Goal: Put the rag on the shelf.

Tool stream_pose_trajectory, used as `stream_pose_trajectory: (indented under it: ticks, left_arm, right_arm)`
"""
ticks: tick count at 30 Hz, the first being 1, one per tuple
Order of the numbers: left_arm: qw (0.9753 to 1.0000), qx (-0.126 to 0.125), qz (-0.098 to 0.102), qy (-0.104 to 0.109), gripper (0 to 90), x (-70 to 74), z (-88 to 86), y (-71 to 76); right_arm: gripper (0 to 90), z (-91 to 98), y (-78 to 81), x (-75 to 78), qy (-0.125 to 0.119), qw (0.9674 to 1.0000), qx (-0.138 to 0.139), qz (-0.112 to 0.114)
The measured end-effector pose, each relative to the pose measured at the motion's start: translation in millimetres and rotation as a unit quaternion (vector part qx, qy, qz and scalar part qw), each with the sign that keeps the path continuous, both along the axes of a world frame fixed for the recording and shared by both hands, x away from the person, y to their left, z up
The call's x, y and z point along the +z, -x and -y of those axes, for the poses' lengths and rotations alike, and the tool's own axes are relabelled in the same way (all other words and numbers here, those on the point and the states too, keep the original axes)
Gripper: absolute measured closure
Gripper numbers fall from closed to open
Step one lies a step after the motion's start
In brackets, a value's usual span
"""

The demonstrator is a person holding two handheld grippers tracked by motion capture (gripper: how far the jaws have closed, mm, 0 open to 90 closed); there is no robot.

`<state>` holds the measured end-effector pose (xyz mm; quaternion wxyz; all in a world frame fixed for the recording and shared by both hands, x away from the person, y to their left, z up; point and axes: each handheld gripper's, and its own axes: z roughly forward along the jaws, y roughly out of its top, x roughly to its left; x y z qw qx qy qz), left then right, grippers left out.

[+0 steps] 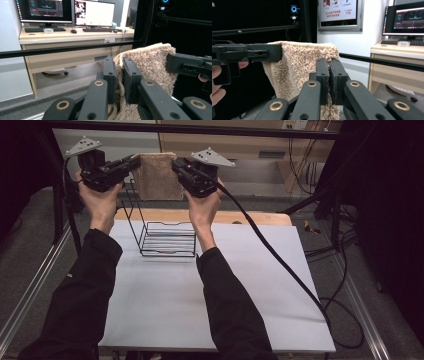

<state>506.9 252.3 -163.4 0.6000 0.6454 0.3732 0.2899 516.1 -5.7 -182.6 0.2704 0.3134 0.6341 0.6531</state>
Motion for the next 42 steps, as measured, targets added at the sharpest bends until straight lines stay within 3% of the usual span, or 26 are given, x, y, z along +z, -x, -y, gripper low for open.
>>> stream_pose_trajectory:
  ticks: [10, 21, 42]
  left_arm:
    - [0.9998, -0.001, -0.021, -0.004, 81.3, -20.8, -4.6, -12.9]
    - [0.9993, -0.018, -0.027, -0.019, 81.2, -39.4, -9.6, 1.6]
    - [0.9975, -0.045, -0.035, -0.041, 80.4, -54.8, -13.1, 19.0]
  right_arm:
    - [86.4, -5.2, -15.0, -15.6, 0.02, 0.9996, -0.003, -0.019]
    - [86.1, -6.2, -2.7, -35.0, 0.033, 0.9987, 0.009, -0.037]
    - [85.1, 0.2, 13.3, -51.2, 0.047, 0.9976, 0.035, -0.036]
